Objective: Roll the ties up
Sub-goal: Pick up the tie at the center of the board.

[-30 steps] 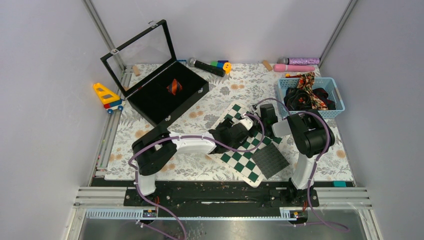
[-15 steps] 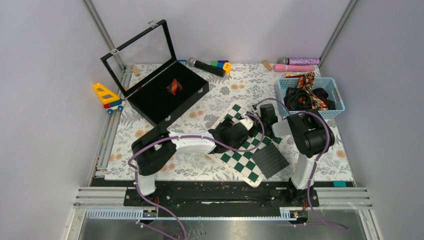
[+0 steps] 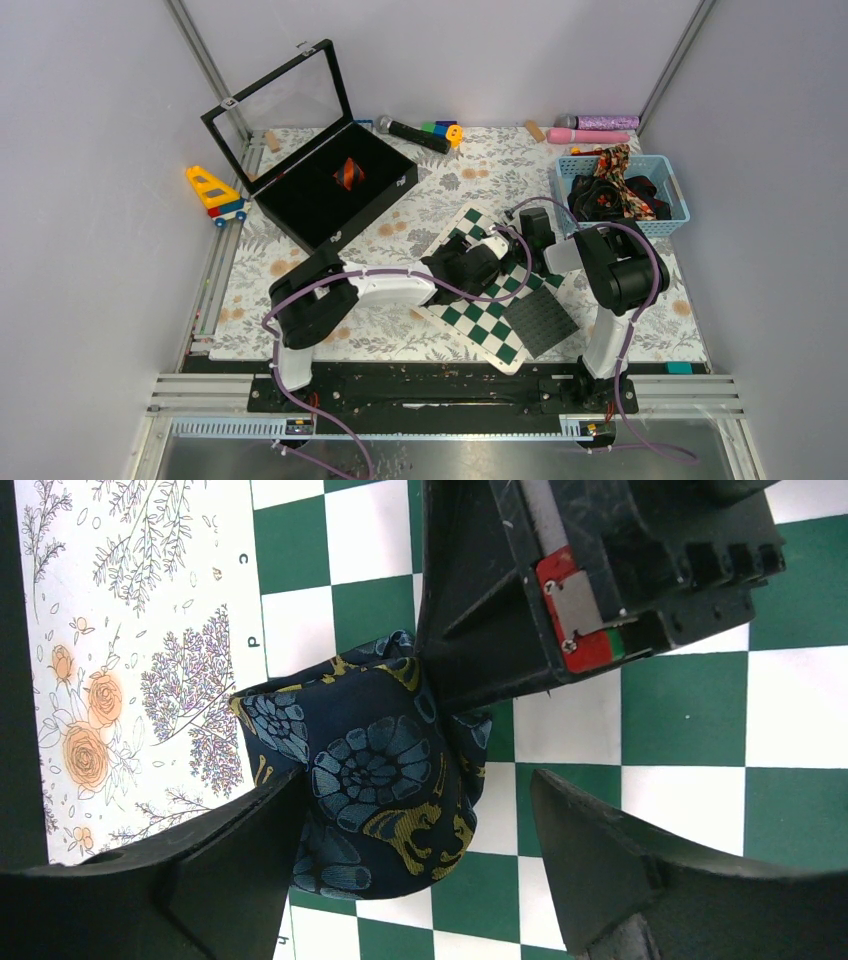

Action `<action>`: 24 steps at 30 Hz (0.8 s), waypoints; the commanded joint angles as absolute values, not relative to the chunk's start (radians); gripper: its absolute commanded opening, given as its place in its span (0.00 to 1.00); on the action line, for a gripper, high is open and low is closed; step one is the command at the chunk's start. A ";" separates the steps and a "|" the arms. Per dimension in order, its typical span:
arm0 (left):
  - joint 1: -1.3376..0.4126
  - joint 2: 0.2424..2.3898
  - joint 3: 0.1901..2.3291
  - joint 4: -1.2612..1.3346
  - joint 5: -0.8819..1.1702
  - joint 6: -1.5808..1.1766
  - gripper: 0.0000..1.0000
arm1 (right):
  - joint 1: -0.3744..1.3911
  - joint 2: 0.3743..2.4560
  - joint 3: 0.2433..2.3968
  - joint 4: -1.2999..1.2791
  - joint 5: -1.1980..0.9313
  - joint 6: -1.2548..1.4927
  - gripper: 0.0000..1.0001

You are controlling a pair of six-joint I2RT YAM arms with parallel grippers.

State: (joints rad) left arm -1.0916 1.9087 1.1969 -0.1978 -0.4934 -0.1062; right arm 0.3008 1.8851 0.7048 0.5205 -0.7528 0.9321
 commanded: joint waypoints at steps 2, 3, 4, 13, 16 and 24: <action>-1.101 1.966 1.218 -0.208 -0.394 -0.138 0.81 | 0.316 1.867 0.741 0.526 -0.814 0.951 0.00; -1.101 1.971 1.221 -0.211 -0.397 -0.135 0.81 | 0.316 1.866 0.740 0.528 -0.816 0.956 0.00; -1.101 1.973 1.221 -0.213 -0.397 -0.128 0.81 | 0.316 1.866 0.738 0.532 -0.818 0.960 0.00; -1.101 1.993 1.234 -0.225 -0.413 -0.107 0.81 | 0.318 1.837 0.731 0.554 -0.851 1.001 0.00; -1.103 1.997 1.235 -0.226 -0.417 -0.109 0.81 | 0.318 1.828 0.726 0.569 -0.865 1.019 0.00; -1.104 2.013 1.251 -0.244 -0.461 -0.119 0.72 | 0.320 1.822 0.709 0.620 -0.888 1.062 0.00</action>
